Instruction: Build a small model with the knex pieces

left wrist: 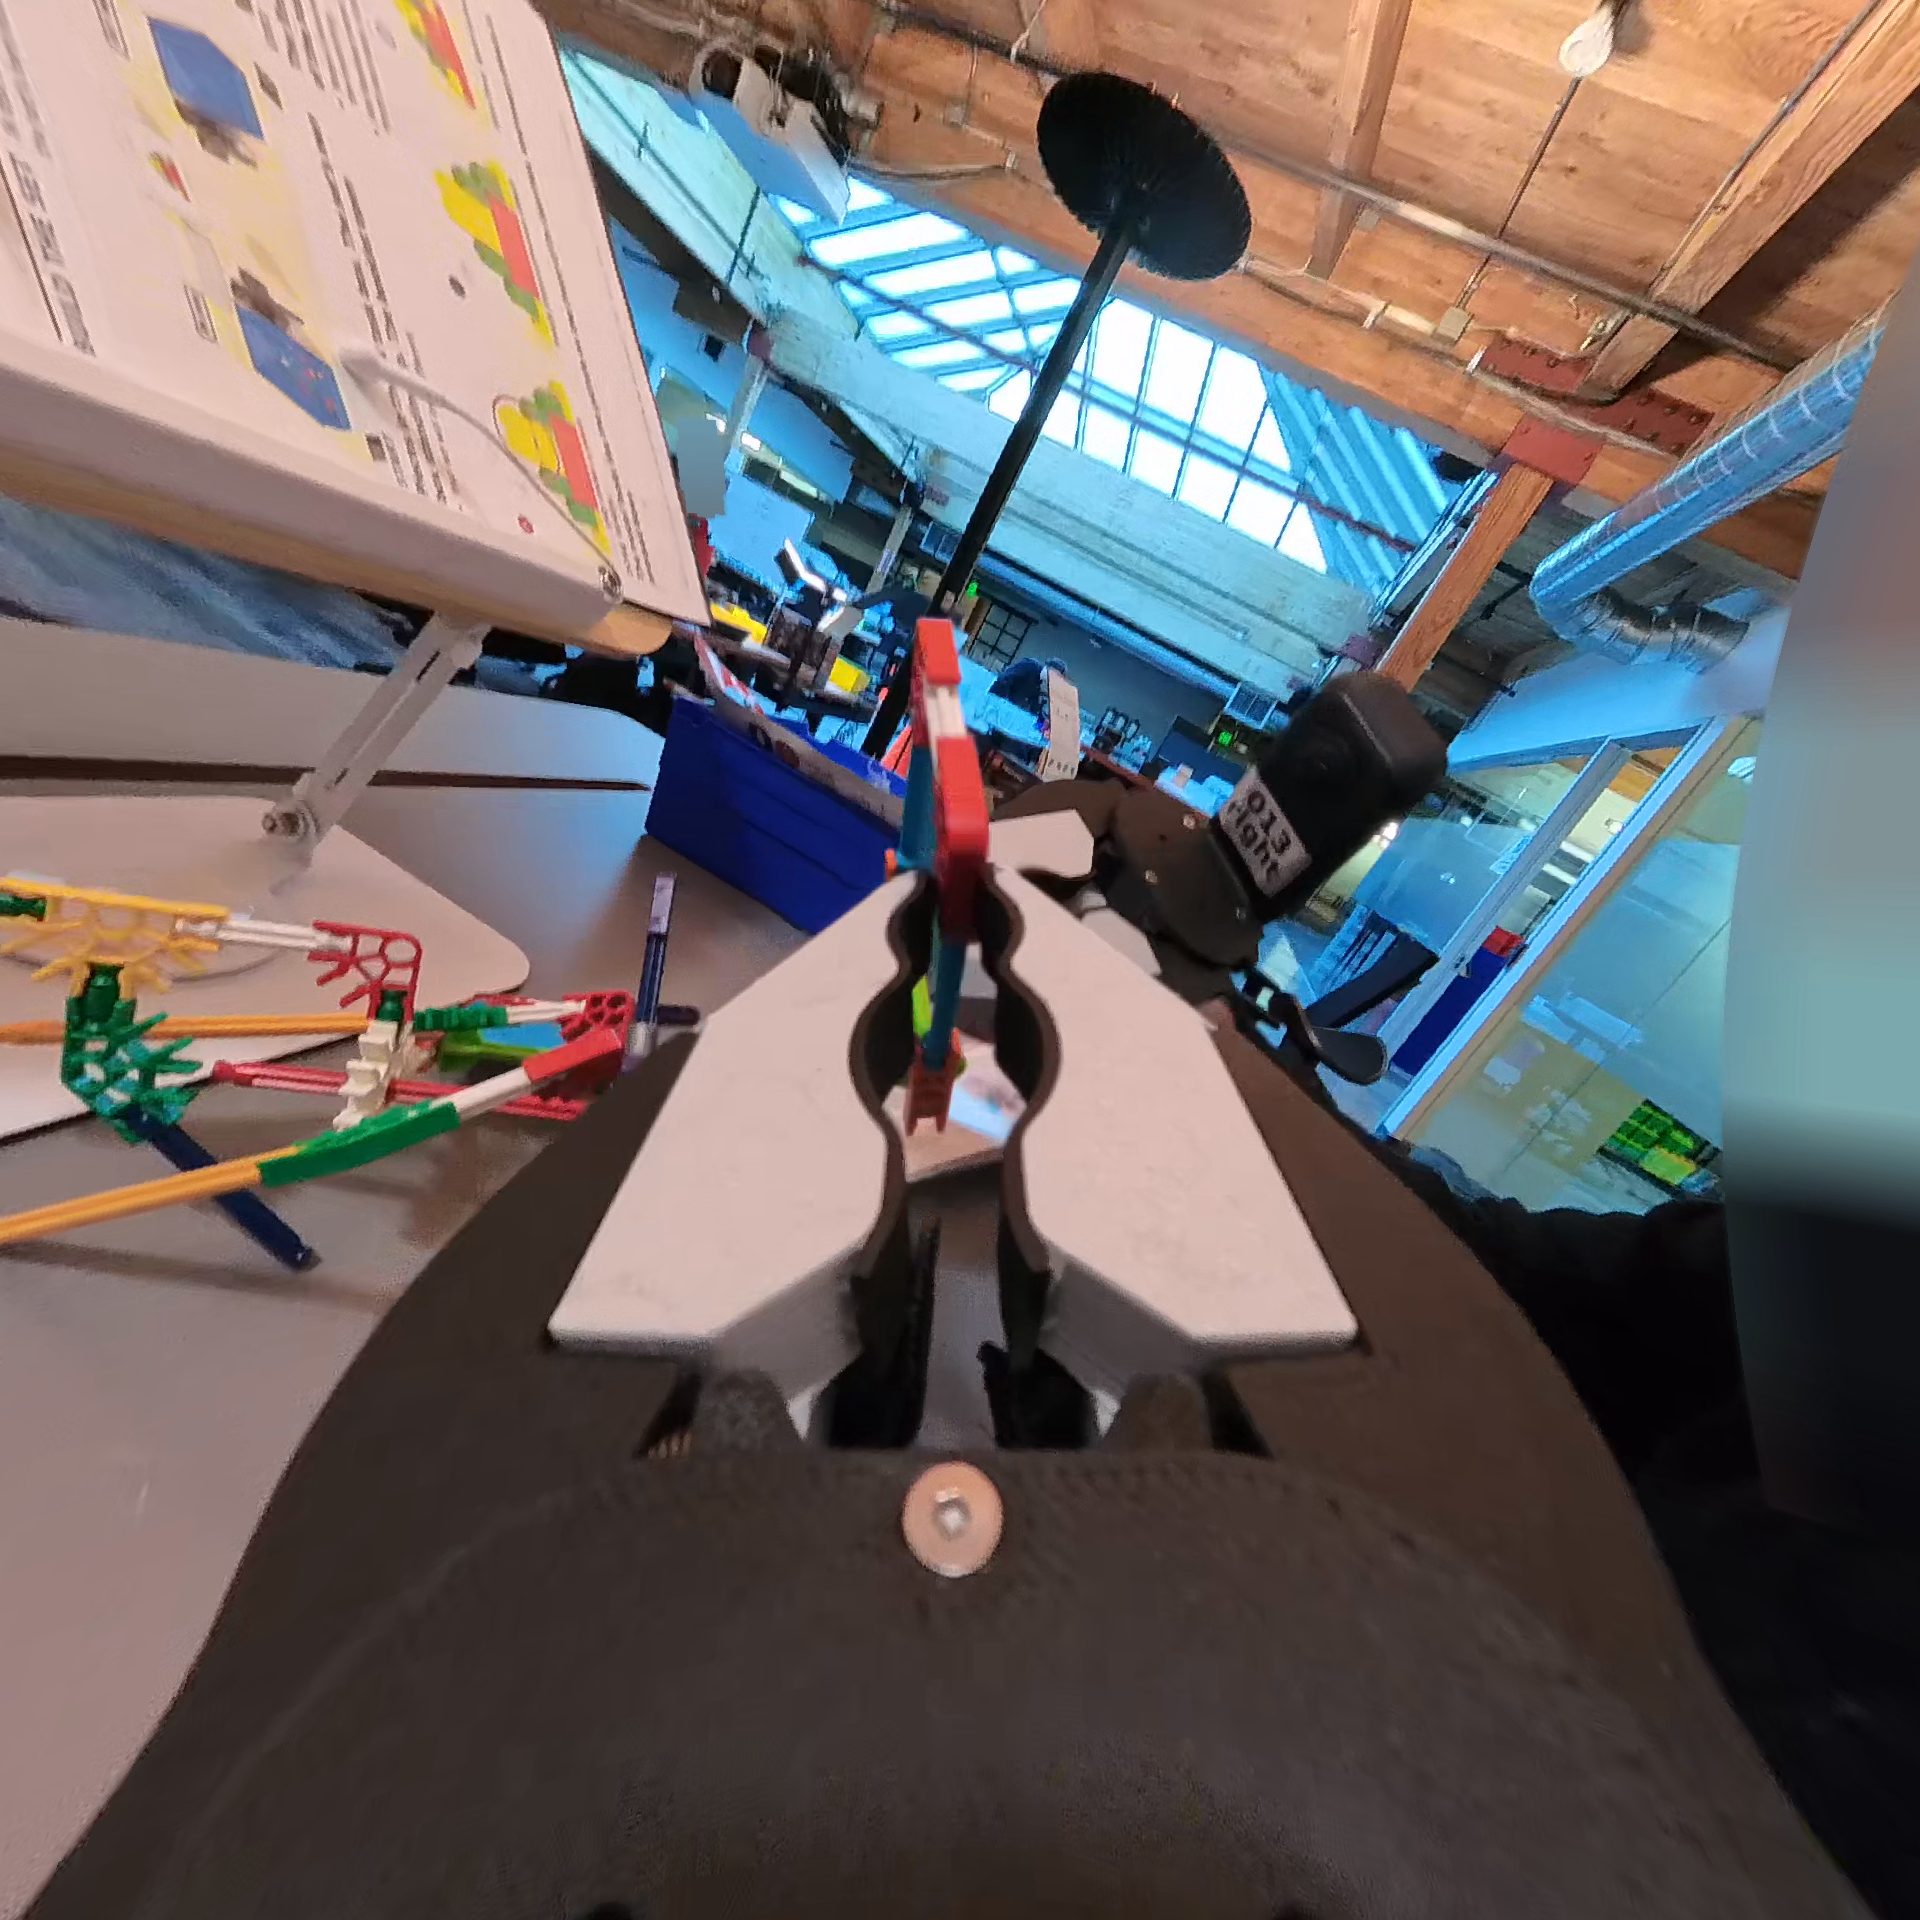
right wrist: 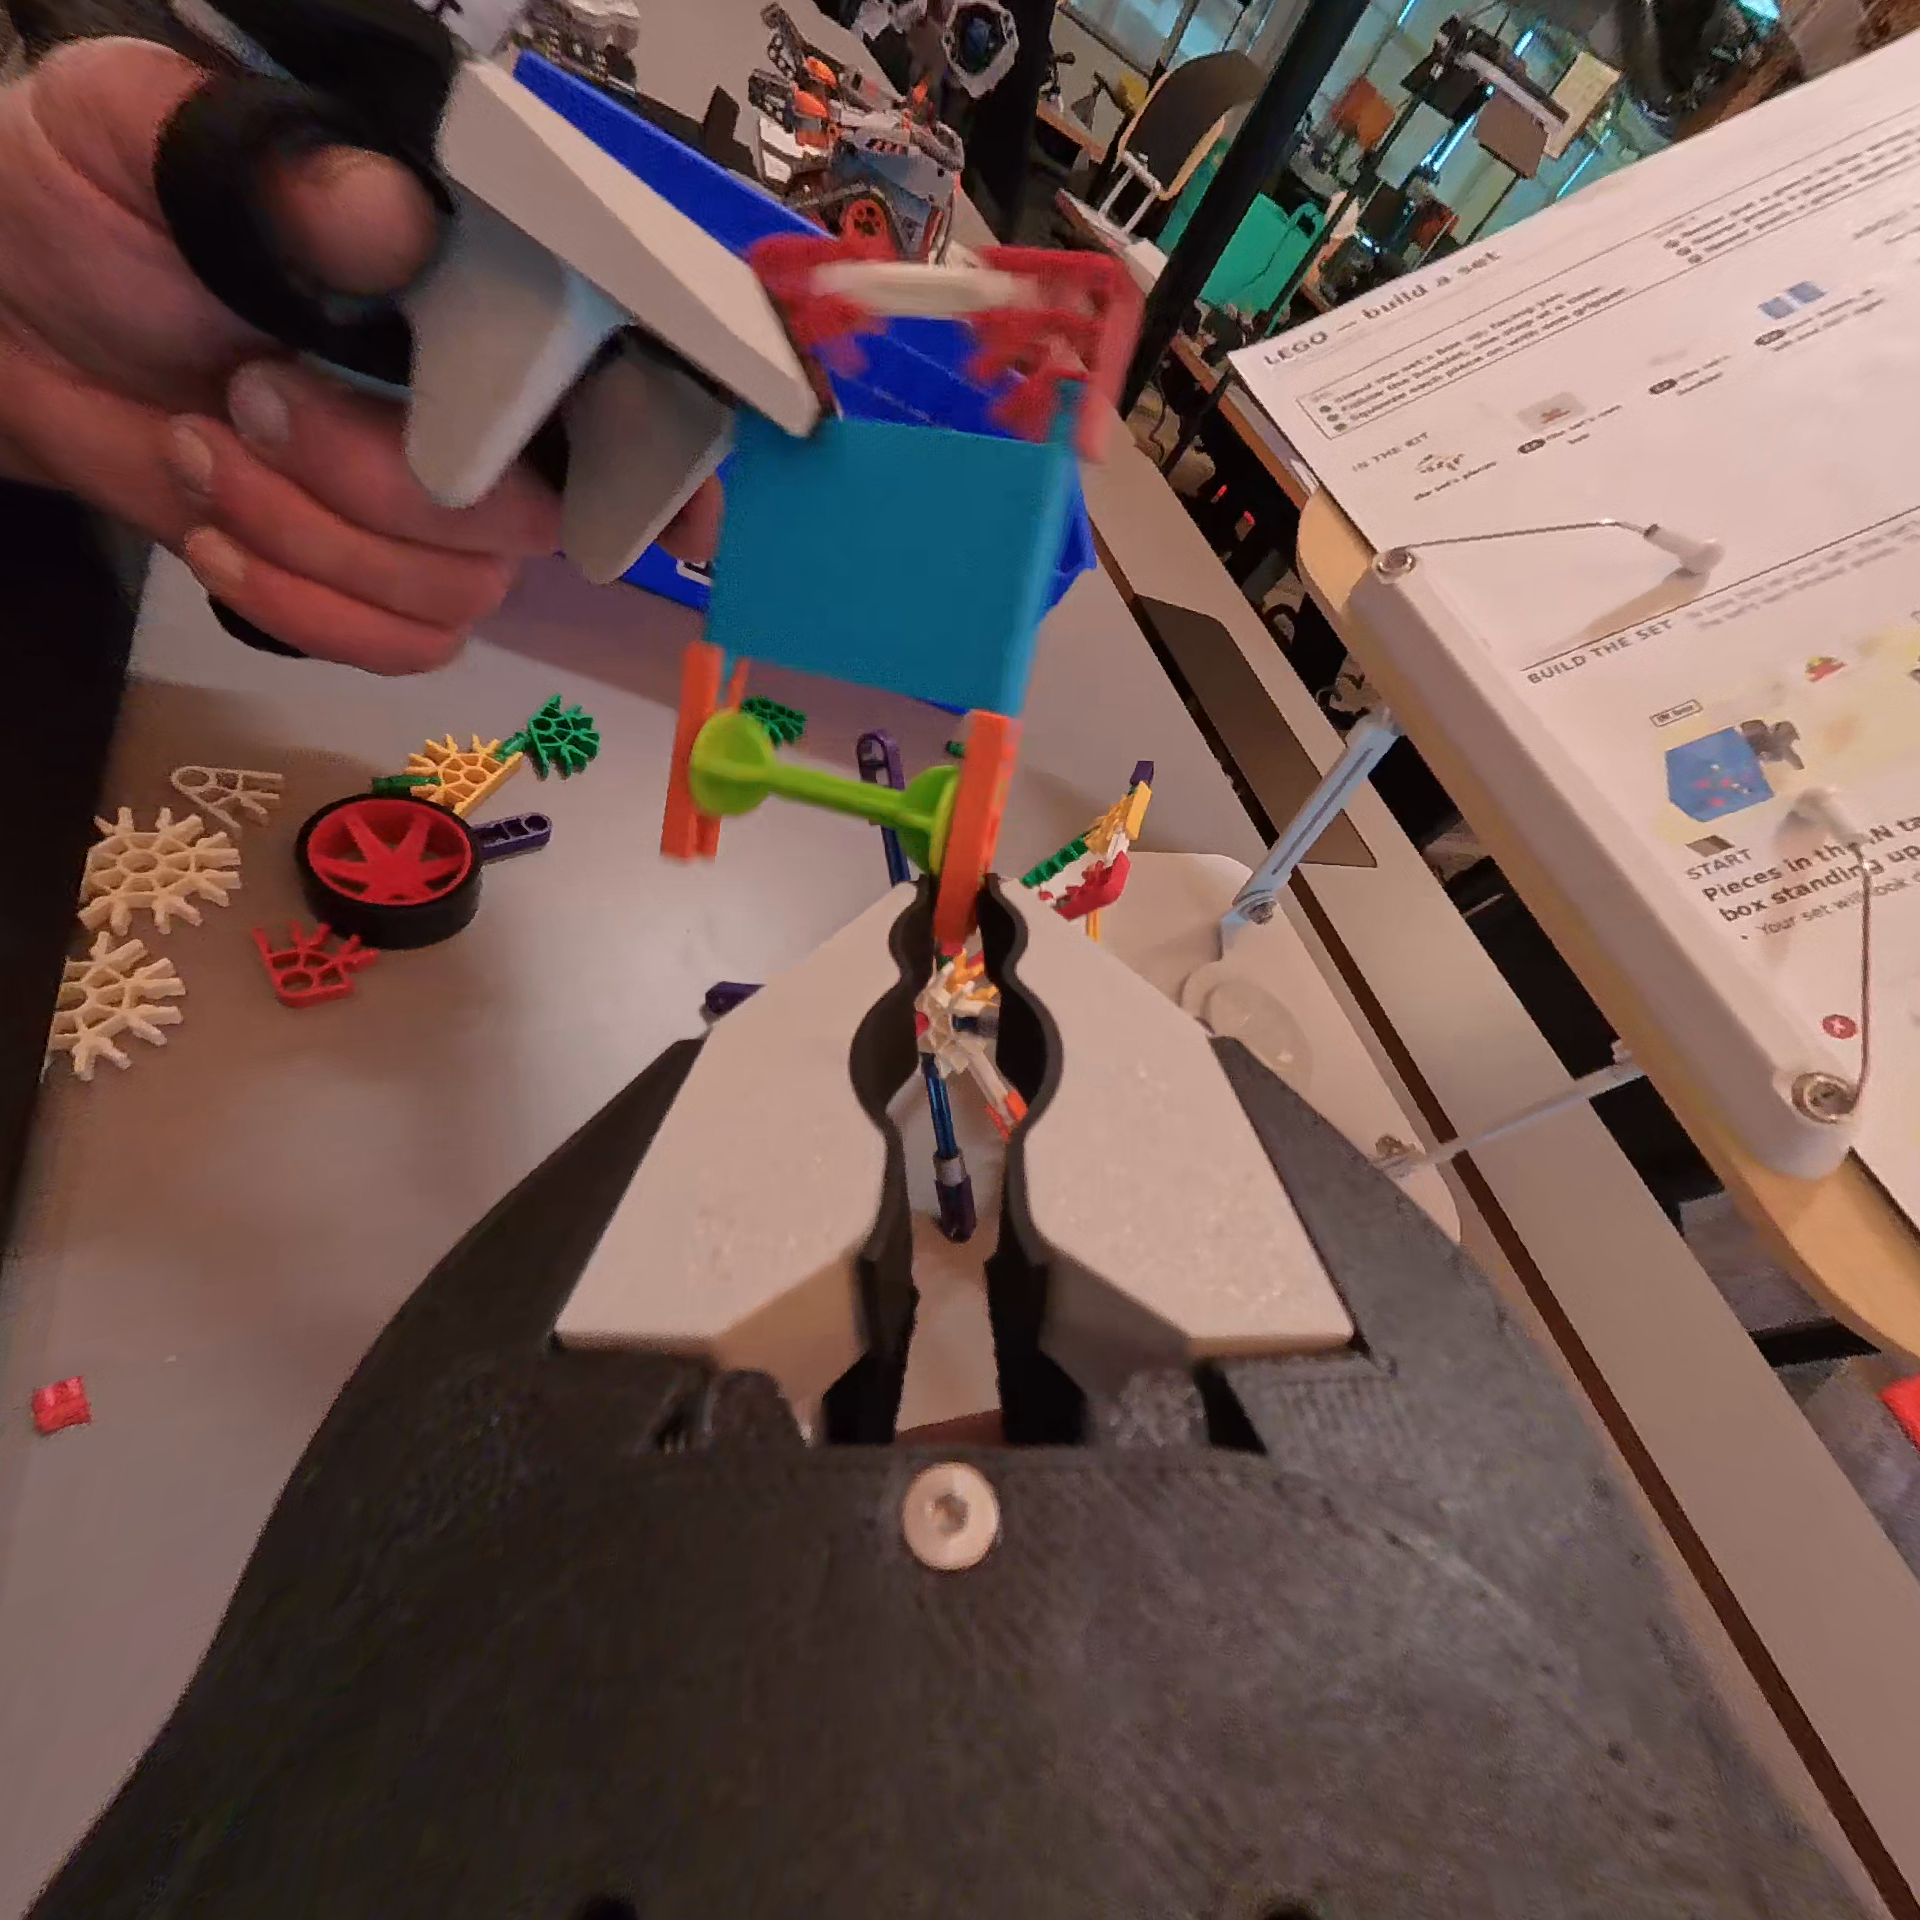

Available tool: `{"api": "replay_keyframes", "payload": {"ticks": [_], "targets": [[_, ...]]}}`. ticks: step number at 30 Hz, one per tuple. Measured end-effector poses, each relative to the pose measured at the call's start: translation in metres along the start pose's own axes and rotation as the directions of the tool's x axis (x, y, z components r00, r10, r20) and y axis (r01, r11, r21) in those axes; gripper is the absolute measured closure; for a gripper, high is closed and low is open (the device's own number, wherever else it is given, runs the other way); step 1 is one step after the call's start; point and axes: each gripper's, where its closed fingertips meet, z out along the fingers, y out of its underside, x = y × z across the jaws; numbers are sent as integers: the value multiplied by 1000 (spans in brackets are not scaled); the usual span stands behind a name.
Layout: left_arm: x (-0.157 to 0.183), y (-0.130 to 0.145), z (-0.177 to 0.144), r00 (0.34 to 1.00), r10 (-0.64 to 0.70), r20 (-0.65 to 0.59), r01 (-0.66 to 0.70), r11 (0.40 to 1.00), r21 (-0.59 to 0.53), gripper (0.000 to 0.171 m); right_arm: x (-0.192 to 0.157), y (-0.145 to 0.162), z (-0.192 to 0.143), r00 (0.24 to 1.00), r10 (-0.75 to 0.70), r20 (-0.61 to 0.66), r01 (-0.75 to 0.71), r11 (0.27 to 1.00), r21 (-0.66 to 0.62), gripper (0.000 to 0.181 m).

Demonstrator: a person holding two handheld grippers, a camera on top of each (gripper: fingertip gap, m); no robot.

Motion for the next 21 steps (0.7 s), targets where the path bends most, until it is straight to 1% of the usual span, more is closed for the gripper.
{"api": "replay_keyframes", "payload": {"ticks": [1, 2, 4, 7, 9, 11, 12, 14, 15, 16, 17, 18, 20, 21], "targets": [[-1, 3, -2, 1000, 15, 17, -15, 999, -29, 155, 1, 2, -1, 1000, 8, 8, -8, 1000, -11, 177], [-3, 5, -5, 999, 34, 39, -32, 998, -58, 146, -2, 7, -2, 999, 23, 42, -21, 999, -34, 177], [1, 7, -13, 996, 72, 49, -66, 992, -106, 133, -8, 15, -4, 996, 19, 93, -13, 998, -65, 178], [4, -2, -33, 972, 204, 117, -188, 972, -138, 132, -21, 31, -6, 982, 37, 184, -10, 989, -145, 178], [6, -10, -49, 936, 315, 155, -283, 939, -195, 134, -37, 47, -8, 958, 63, 280, 1, 975, -221, 178], [6, -22, -69, 863, 463, 201, -397, 868, -296, 136, -49, 65, -9, 938, 69, 341, 35, 957, -288, 178], [5, -29, -80, 811, 544, 216, -455, 817, -354, 138, -58, 71, -10, 919, 89, 384, 39, 949, -314, 178], [-2, -47, -105, 666, 706, 242, -545, 682, -487, 138, -68, 80, -9, 899, 107, 424, 54, 935, -349, 178], [-10, -57, -119, 595, 762, 255, -559, 620, -551, 141, -73, 85, -9, 890, 112, 442, 67, 927, -369, 178], [-20, -67, -135, 534, 802, 269, -548, 570, -612, 143, -78, 89, -9, 881, 112, 459, 82, 921, -382, 178], [-33, -74, -150, 491, 827, 273, -513, 528, -677, 143, -82, 93, -8, 876, 114, 469, 92, 914, -395, 178], [-46, -78, -165, 475, 836, 273, -470, 504, -725, 145, -85, 98, -7, 871, 120, 477, 100, 906, -412, 178], [-75, -88, -193, 445, 845, 296, -378, 477, -793, 148, -90, 104, -5, 862, 126, 491, 114, 895, -431, 178], [-91, -91, -206, 423, 857, 294, -329, 448, -831, 147, -93, 106, -5, 855, 139, 500, 112, 891, -439, 178]]}}
